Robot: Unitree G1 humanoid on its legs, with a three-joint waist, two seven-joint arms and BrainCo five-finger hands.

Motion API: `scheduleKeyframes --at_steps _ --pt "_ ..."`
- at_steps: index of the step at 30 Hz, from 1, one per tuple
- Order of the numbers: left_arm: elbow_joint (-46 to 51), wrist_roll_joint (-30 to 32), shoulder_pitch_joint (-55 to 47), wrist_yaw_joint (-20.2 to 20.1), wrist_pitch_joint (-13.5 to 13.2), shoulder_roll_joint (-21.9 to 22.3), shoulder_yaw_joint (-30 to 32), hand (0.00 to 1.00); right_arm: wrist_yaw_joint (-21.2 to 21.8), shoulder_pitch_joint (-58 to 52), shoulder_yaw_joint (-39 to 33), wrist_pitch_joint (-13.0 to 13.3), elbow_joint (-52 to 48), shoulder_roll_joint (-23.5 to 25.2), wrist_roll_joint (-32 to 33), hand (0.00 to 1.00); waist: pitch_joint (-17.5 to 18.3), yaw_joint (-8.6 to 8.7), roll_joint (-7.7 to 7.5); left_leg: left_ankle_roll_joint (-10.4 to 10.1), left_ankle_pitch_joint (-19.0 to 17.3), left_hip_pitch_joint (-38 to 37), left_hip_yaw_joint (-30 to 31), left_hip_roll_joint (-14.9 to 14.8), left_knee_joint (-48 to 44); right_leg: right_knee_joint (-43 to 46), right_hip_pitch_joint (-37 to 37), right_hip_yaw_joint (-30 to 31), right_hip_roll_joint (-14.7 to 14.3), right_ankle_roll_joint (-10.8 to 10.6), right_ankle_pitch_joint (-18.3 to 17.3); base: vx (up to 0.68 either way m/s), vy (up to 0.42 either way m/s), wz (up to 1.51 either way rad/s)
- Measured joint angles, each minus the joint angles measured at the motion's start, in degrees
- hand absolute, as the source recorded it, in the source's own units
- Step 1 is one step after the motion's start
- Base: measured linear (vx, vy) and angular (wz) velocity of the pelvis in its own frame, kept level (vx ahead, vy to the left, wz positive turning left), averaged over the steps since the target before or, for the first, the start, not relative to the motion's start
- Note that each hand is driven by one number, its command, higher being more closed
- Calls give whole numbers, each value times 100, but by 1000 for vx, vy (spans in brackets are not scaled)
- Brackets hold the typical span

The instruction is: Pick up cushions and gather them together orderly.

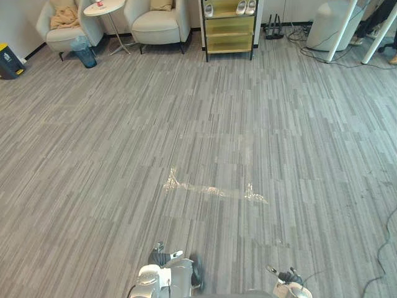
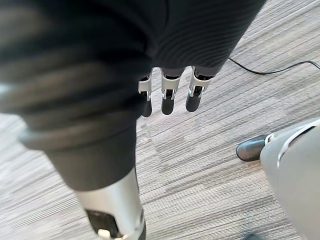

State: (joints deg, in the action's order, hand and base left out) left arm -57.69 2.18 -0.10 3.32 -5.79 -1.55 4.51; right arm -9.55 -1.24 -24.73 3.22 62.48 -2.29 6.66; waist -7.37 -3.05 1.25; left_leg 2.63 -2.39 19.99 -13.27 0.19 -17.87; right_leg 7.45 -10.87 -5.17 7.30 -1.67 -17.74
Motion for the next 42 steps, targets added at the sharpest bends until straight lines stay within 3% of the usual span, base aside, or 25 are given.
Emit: scheduleKeyframes --at_steps 2,5,7,9,10,12,14,15,16,17,19,20,21,24,26,28,31,32,33,34,36,37,39,41,42 --pt "-89 0 55 -8 -4 -28 -11 0 3 -4 -173 -4 16 -16 -57 0 9 -39 -41 147 -522 -29 -57 25 -564 911 205 306 84 -185 97 701 148 10" --pt "-369 8 132 -12 45 -125 -262 0 24 -4 -235 4 20 0 -193 0 1 13 -63 170 -928 -977 49 194 -182 3982 1290 565 175 -1080 576 660 138 9" --pt "-463 50 115 -11 116 -157 -437 0 53 -63 -206 -3 9 -8 -206 0 -30 69 -7 164 -950 -1840 205 248 337 4889 1696 206 209 -647 320 553 23 18" --pt "-515 59 117 -11 117 -162 -576 0 61 -114 -200 13 -59 -26 -206 0 -35 118 53 163 -949 -2544 287 211 814 4706 1987 -406 285 -132 16 499 -35 21" --pt "-548 58 152 -12 118 -159 -581 0 65 -87 -195 20 -76 -34 -208 0 -43 163 73 161 -950 -2815 289 149 940 4067 2331 -746 261 17 -104 458 -116 34" --pt "-541 57 196 -7 117 -162 -602 0 66 -49 -195 25 -84 -66 -205 0 -52 236 84 155 -954 -2942 308 22 1021 3124 2795 -881 137 3 -23 496 -189 42" --pt "-536 63 187 -8 115 -187 -721 0 60 -15 -196 13 -58 -96 -206 0 -78 361 109 -84 -1093 -3273 387 -181 1341 1248 3120 -829 -50 -50 958 498 -265 63" --pt "-544 74 146 -6 117 -215 -769 0 61 -122 -196 -17 -11 -96 -208 0 -101 366 -31 -356 -1267 -3523 499 -210 1413 867 3113 -719 -47 -23 1857 389 -249 44" --pt "-564 91 132 -6 117 -210 -768 0 62 -150 -196 -34 0 -106 -210 0 -115 368 -26 -410 -1303 -3589 541 -237 1414 961 3113 -689 -77 131 2077 483 -316 15" --pt "-612 116 107 -19 110 -114 -746 0 59 -140 -207 -56 39 -189 -216 0 -61 319 140 -434 -1313 -3552 607 -458 1140 1350 3209 -690 -230 283 1647 477 -333 -7" --pt "-617 128 134 -13 113 -49 -618 0 68 -64 -220 -53 32 -220 -219 0 -59 320 219 -477 -1309 -3145 640 -602 175 1425 3128 -759 -329 353 1358 459 -331 -3" --pt "-600 131 136 -15 114 44 -370 0 67 -71 -224 -54 0 -213 -214 0 -74 307 293 -808 -1078 -2620 686 -845 -1138 1339 2841 -834 -458 498 1208 561 -369 20" --pt "-532 128 131 -17 112 121 -207 0 66 -108 -197 -52 -75 -200 -214 0 -139 310 352 -906 -831 -2110 751 -1126 -2532 1178 2364 -904 -608 584 1051 572 -350 19" --pt "-285 113 100 -18 103 86 -161 0 65 -103 -206 -36 -83 -109 -149 0 -223 207 237 -732 -1124 -1337 331 -1388 -3818 868 1428 -904 -725 693 778 427 -177 -10" --pt "-229 109 107 -17 101 112 -198 0 59 -71 -207 -23 -169 -92 -90 0 -222 187 234 -569 -1298 -977 -6 -1237 -3112 568 1053 -778 -698 629 726 405 -95 -28" --pt "-159 110 127 -17 99 117 -245 0 55 -22 -218 -24 -187 -91 -36 0 -225 150 225 -631 -1312 -778 -49 -879 -1877 417 859 -637 -594 525 666 382 -22 -37" --pt "-147 110 119 -18 83 114 -392 0 47 -27 -223 -37 -48 -142 -27 0 -201 93 272 -809 -498 -711 316 -326 551 91 409 -441 -479 256 491 444 68 -34" --pt "-151 108 112 -19 35 107 -403 0 43 -94 -199 -53 -13 -163 -31 0 -157 -36 273 -689 176 -742 353 -310 638 -8 240 -284 -484 84 364 465 135 -40" --pt "-156 108 111 -19 25 100 -405 0 43 -101 -196 -53 -14 -158 -33 0 -141 -45 256 -591 250 -733 354 -291 607 -9 229 -253 -471 56 341 518 161 -32" --pt "-190 108 131 -28 17 18 -425 0 57 -77 -193 -51 -10 -91 -55 0 -27 -9 119 -249 -41 -572 338 -93 234 47 176 -204 -263 -116 175 672 165 -2" --pt "-268 108 186 -40 1 -6 -453 0 60 -112 -199 -53 60 -125 -174 0 7 -8 3 -101 -384 -527 265 51 -79 440 289 -102 -90 -225 114 555 137 0" --pt "-296 107 189 -34 2 -21 -500 0 61 -91 -201 -51 127 -138 -218 0 32 -32 -12 -27 -562 -630 199 99 -151 1046 496 59 -7 -255 99 515 179 -4" --pt "-436 106 209 -45 23 -148 -671 0 76 -46 -202 -53 155 -105 -224 0 15 -29 -16 91 -688 -1277 177 238 212 3144 1243 357 133 -693 188 602 174 -5" --pt "-560 106 163 -60 57 -212 -805 0 101 -82 -194 -53 158 -102 -224 0 -1 -1 21 97 -692 -1933 290 289 613 3884 1427 104 189 -553 38 409 53 12" --pt "-609 102 124 -78 70 -275 -842 0 108 -113 -192 -46 143 -105 -223 0 18 49 71 96 -691 -2337 374 266 882 3895 1544 -387 237 -333 -109 313 17 24"
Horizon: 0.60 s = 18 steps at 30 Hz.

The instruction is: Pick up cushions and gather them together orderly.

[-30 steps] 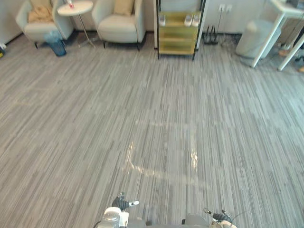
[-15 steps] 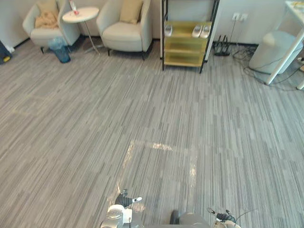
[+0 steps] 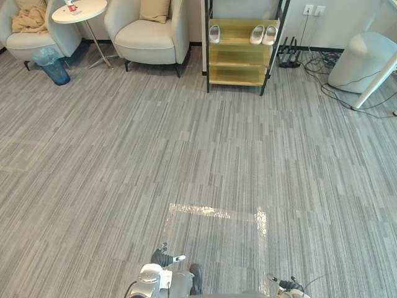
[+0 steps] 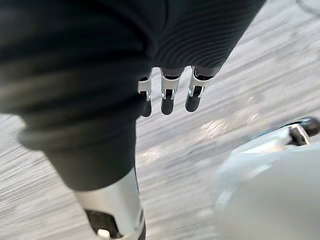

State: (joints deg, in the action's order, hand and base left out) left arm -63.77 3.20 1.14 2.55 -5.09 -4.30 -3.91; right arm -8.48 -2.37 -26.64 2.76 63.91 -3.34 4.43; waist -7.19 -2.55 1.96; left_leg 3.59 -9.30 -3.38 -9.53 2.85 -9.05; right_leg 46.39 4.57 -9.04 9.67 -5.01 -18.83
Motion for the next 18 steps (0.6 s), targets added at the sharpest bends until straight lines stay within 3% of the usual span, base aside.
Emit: scheduleKeyframes --at_steps 4,5,6,7,8,11,13,14,15,18 --pt "2 0 38 1 48 -6 0 0 0 26 -9 17 -28 -41 3 0 -13 57 5 -6 -3 -294 231 -121 108 -1026 601 -594 -84 171 -82 356 -71 43" --pt "3 0 38 0 48 15 -4 0 -2 27 -8 14 -27 -65 0 0 -20 79 17 -48 -22 -361 262 -194 107 -1615 739 -672 -183 210 122 322 -145 41" --pt "10 -39 -31 -1 46 17 23 0 -4 -24 -8 7 -13 -51 0 0 -18 81 -55 -285 -163 -494 250 -218 101 -2518 747 -746 -272 343 873 263 -123 39" --pt "10 -53 -32 -1 47 1 21 0 -4 -49 -8 6 -6 -32 0 0 1 79 -131 -363 -214 -530 250 -185 100 -2754 764 -732 -259 432 1217 388 -212 33" --pt "-49 -61 -7 7 60 3 13 0 -5 -73 -20 -4 23 -97 0 0 -11 95 -16 -539 -349 -659 340 -284 121 -2673 740 -750 -337 566 1471 311 -197 14" --pt "-58 -44 -28 -27 45 148 31 0 -3 -69 -24 9 0 -134 1 0 53 97 135 -589 -322 -619 375 -536 -108 -3061 462 -804 -601 636 1356 297 -217 0" --pt "-74 -41 16 -42 45 171 68 0 0 -95 -18 7 14 -121 3 0 44 96 122 -726 -371 -324 355 -632 -882 -3305 220 -810 -675 663 1328 206 -157 6" --pt "-63 -41 56 -43 40 164 92 0 -1 -117 -16 6 21 -134 4 0 -2 91 89 -934 -323 38 273 -722 -1819 -3536 -63 -772 -705 697 1298 194 -100 -4" --pt "-12 -39 54 -41 35 172 175 0 -8 -104 -12 9 20 -146 11 0 -63 51 55 -946 -598 286 112 -833 -2425 -3766 -343 -686 -740 739 1271 158 -71 -9" --pt "28 -42 26 -35 39 174 230 0 -24 -80 -13 11 12 -183 17 0 -54 26 93 -794 -831 529 92 -814 -2069 -3879 -558 -538 -771 716 1218 110 7 -38"
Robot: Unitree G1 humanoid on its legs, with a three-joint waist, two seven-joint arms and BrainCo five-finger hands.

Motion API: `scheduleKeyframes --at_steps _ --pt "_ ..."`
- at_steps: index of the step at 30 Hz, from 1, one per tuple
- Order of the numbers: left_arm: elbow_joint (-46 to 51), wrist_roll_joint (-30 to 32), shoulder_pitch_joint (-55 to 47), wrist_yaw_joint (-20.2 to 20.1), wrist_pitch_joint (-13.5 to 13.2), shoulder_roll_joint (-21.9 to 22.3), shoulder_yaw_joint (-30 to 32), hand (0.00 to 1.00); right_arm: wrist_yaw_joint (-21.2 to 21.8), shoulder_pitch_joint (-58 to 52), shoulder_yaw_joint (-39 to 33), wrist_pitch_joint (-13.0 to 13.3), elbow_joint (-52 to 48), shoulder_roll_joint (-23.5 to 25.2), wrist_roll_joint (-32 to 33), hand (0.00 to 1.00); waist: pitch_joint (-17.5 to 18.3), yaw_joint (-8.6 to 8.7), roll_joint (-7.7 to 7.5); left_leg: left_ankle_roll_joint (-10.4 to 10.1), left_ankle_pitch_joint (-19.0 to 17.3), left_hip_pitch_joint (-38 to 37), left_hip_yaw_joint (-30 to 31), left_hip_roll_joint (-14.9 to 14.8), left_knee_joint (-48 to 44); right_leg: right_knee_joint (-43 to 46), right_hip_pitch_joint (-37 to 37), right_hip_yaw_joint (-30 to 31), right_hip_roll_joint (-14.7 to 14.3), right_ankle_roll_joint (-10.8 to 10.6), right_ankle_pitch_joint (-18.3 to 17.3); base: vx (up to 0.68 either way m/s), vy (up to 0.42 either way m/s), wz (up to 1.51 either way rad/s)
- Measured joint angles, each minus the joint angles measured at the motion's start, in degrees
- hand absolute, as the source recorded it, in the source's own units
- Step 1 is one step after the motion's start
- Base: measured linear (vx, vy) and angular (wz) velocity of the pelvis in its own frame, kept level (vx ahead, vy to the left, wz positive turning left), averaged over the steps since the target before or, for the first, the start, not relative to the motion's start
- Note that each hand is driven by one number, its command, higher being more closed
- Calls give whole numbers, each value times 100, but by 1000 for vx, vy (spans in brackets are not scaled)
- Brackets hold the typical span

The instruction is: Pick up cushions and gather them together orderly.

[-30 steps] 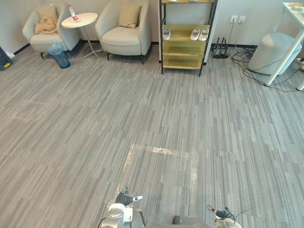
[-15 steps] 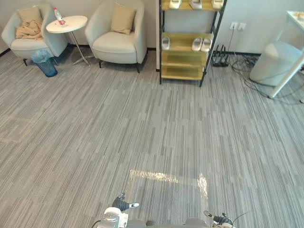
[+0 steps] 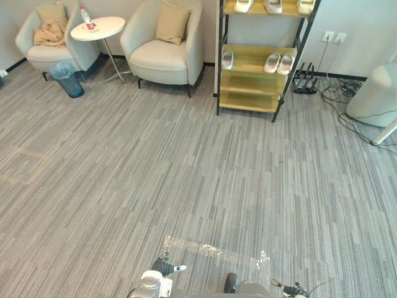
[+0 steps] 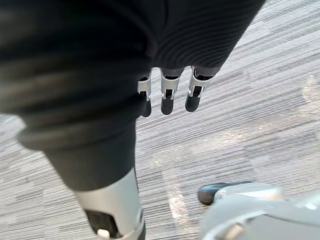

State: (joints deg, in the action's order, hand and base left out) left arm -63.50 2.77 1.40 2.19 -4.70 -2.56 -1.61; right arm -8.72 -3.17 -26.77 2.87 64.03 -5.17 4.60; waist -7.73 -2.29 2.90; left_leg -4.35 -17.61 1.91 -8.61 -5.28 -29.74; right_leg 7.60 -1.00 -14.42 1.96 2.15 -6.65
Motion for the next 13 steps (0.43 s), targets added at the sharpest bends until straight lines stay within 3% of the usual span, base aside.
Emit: scheduleKeyframes --at_steps 1,2,3,4,9,13 --pt "15 0 3 4 1 -15 -2 0 -6 42 4 3 -6 8 -1 0 -1 -32 4 14 38 134 128 54 627 21 -31 139 2 -77 -23 152 111 -58" --pt "57 -5 2 3 -1 -11 -4 0 -18 27 2 2 -3 0 -4 0 10 -63 33 -73 420 213 380 105 1394 44 -24 258 -29 -172 -74 130 103 -59" --pt "60 -5 2 5 -1 -7 -4 0 -22 15 2 2 0 -10 -4 0 12 -75 42 -103 631 213 409 100 1450 54 -34 302 -35 -187 -85 199 145 -58" --pt "55 -17 -46 7 -1 -22 -4 0 -23 -56 10 -11 9 29 -12 0 100 -104 89 14 915 153 375 133 1573 32 -82 478 -51 -289 -110 209 118 -35" --pt "-77 -16 -49 4 7 -92 -24 0 -30 -319 -24 -68 7 54 -36 0 162 -41 -28 263 1056 -272 330 506 2168 14 -221 522 244 -534 -246 224 85 -4" --pt "-125 -14 -99 1 10 -106 -64 0 -21 -394 -62 -70 8 81 -144 0 200 -28 -24 288 1073 -581 457 615 2299 -10 -477 482 331 -562 -262 156 37 15"
